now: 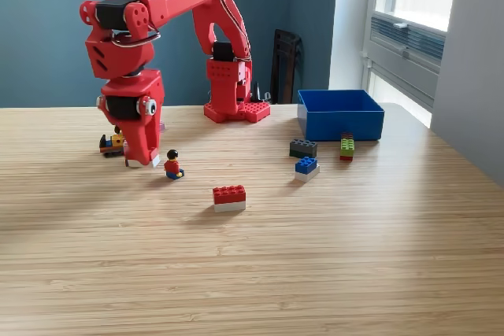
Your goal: Grasp a lego block and put it in the bin.
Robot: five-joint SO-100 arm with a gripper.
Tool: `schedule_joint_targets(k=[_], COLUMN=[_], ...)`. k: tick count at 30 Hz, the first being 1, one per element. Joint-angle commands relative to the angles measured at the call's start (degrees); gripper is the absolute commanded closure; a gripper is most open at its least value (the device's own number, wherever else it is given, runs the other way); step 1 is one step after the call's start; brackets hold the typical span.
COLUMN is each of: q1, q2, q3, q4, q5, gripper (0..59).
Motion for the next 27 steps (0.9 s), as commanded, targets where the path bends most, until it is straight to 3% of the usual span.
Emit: schedule_joint_targets(k=[1,15,20,27], q1=[-6.0,-28.6,-42.3,-60.7], q2=[9.4,33.2,38.7,42.1], q3=[-3.3,16.3,23.6,27.5], q4=[3.1,3.1,3.3,4.3], q5=[3.4,9.9,13.4,19.2], gripper=[58.6,58.6,58.6,58.6])
